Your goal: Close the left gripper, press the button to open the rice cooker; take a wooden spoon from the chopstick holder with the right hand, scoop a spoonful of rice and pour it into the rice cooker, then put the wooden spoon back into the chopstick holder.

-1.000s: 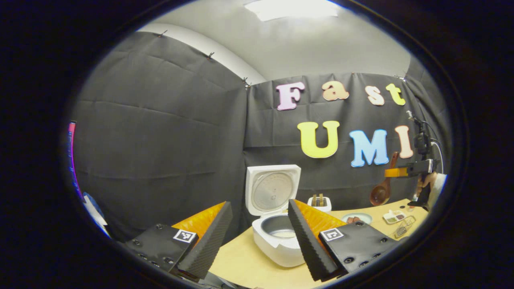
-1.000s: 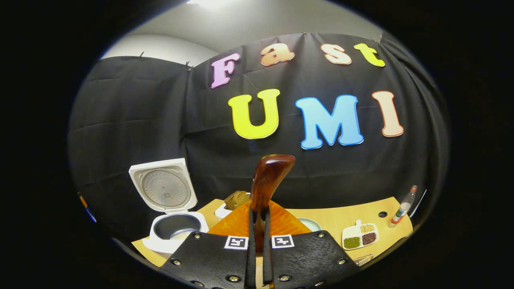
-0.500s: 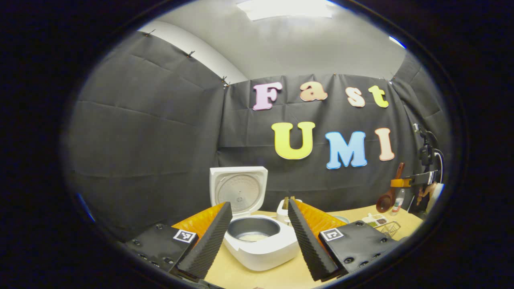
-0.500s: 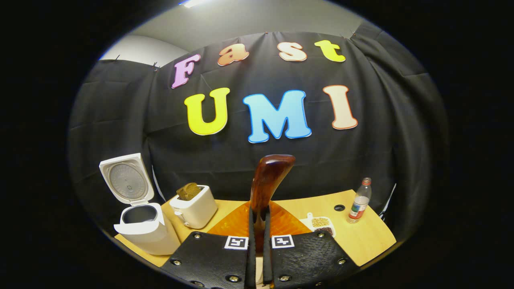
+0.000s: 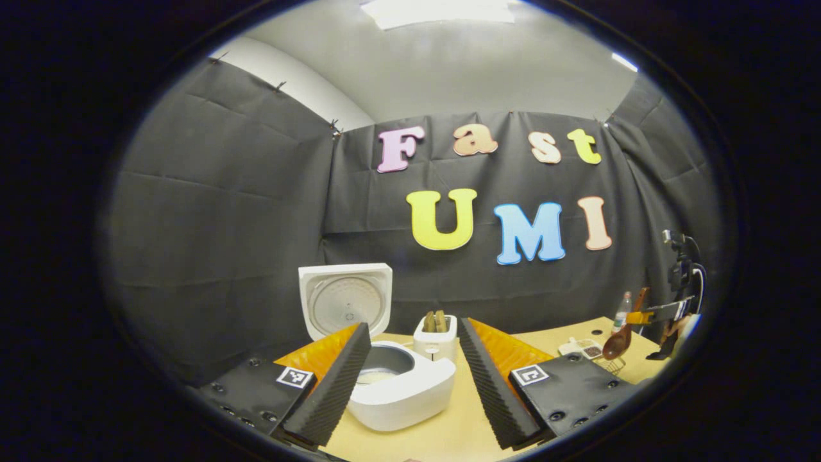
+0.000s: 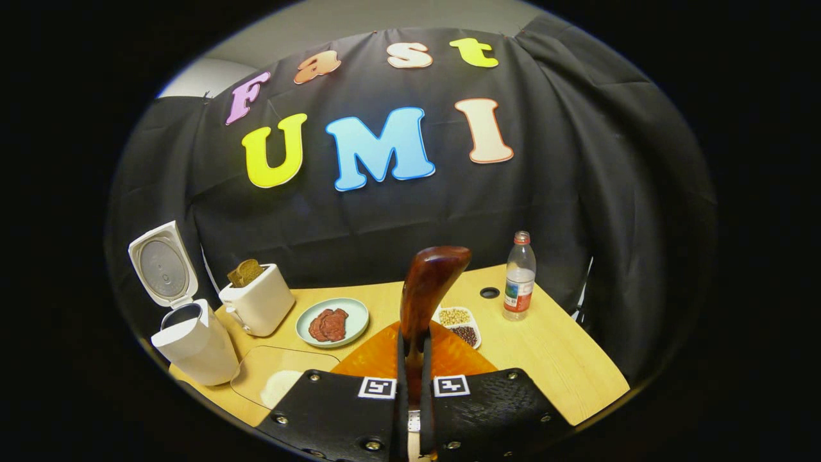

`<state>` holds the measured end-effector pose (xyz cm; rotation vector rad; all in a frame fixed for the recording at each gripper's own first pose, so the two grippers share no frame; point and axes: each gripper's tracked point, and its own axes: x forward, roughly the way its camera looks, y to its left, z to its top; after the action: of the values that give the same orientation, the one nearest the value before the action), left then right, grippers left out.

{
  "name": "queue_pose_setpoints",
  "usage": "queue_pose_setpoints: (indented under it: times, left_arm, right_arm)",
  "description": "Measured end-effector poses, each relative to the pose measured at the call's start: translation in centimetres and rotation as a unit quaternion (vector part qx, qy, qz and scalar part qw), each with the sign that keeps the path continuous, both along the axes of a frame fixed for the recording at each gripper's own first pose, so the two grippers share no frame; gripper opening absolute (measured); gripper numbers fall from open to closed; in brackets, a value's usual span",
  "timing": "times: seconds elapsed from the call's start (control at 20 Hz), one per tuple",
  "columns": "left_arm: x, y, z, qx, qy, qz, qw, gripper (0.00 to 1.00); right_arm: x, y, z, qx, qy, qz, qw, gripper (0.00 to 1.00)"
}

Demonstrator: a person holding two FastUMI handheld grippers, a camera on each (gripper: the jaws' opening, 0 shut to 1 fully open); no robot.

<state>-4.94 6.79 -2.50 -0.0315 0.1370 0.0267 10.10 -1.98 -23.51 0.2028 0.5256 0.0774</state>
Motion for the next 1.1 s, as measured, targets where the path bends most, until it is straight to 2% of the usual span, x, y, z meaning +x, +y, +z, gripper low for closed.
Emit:
queue_pose_setpoints:
  times: [0.45,0.7,0.9,0.95,1.0,1.1]
  left_arm:
    - [0.1,-1.4,0.3,0.015,0.005,-0.005,1.000,0.96]
    - [0.7,-1.5,0.2,0.013,0.001,-0.009,1.000,0.97]
    - [1.6,-1.5,-0.1,0.002,-0.001,-0.014,1.000,0.96]
    - [1.9,-1.4,-0.2,-0.002,-0.002,-0.016,1.000,0.96]
    - [2.1,-1.4,-0.1,-0.005,-0.004,-0.018,1.000,0.97]
    - [2.8,-1.0,0.0,-0.008,-0.008,-0.020,1.000,0.97]
  right_arm:
    - [-2.2,0.0,-6.6,0.066,0.079,-0.025,0.994,0.07]
    - [-2.6,-0.2,-8.2,0.076,0.104,-0.033,0.991,0.09]
    - [-3.0,-0.4,-7.8,0.068,0.103,-0.030,0.992,0.16]
    - [-3.0,-0.7,-7.6,0.062,0.101,-0.033,0.992,0.31]
    - [-3.4,-1.3,-7.5,0.051,0.100,-0.037,0.993,0.36]
    - [-4.1,-3.0,-6.9,0.018,0.094,-0.051,0.994,0.92]
